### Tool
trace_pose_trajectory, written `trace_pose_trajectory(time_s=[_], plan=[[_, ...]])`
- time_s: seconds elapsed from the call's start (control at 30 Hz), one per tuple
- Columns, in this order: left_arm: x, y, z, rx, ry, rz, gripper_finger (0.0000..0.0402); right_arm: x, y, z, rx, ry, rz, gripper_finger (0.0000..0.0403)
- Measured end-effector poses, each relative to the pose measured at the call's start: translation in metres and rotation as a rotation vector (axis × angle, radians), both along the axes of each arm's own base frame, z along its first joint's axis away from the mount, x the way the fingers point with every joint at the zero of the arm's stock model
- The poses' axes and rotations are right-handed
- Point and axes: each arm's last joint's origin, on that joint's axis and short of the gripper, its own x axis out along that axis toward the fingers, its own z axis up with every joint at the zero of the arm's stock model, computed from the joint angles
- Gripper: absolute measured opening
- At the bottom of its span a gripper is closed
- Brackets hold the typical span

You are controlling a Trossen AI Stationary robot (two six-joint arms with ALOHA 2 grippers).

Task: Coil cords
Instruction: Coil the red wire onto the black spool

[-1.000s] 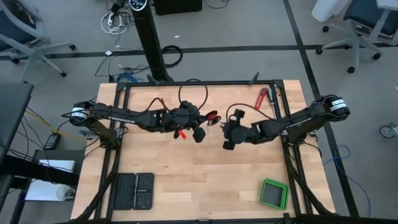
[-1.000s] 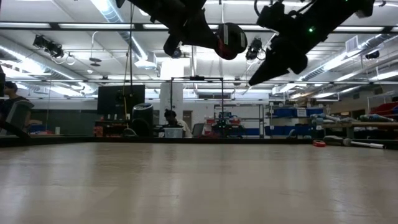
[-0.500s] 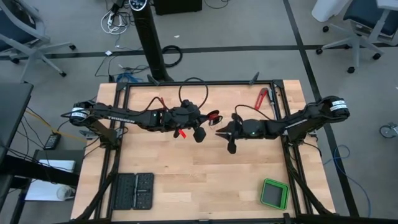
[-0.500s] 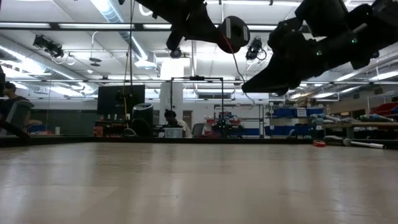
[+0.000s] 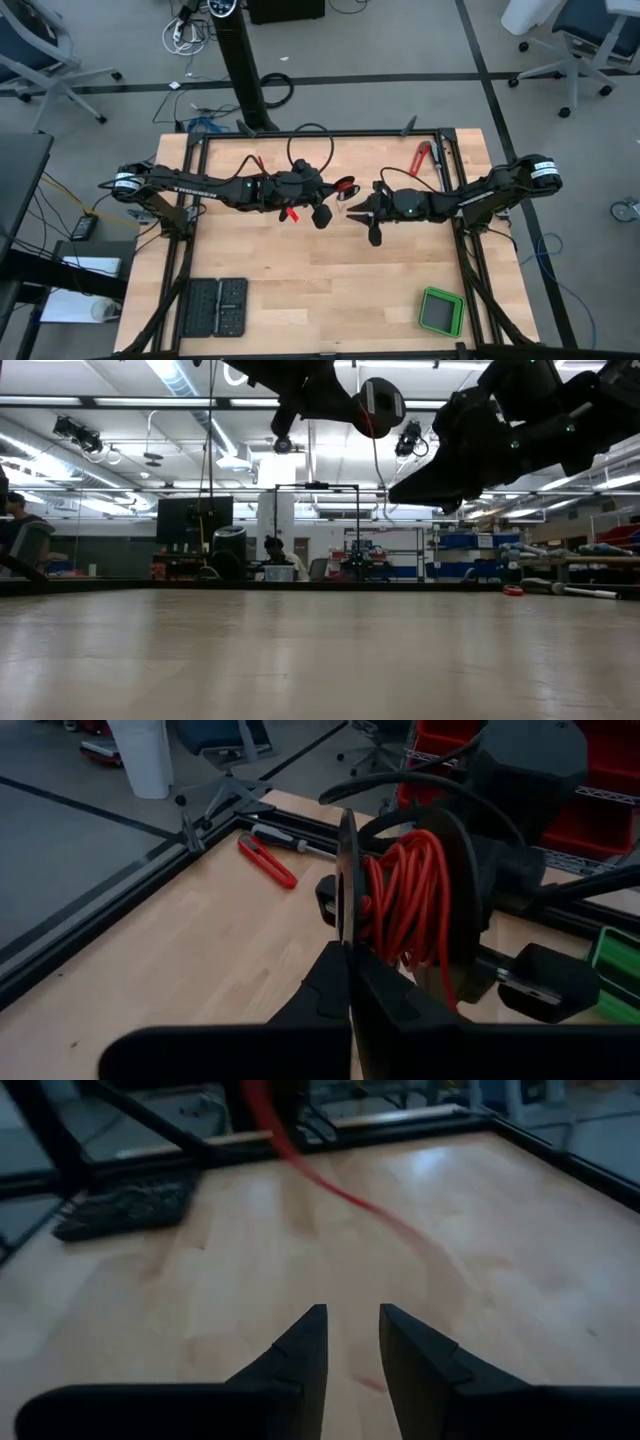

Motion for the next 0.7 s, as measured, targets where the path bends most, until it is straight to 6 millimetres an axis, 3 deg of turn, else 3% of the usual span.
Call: trace_pose_trajectory(time_s=[0.7], plan=[[0.003, -0.011, 0.009, 0.041, -0.078, -0.045, 0.0001, 0.001, 0.002, 0.002, 0.010, -0.024, 0.034, 0.0187]])
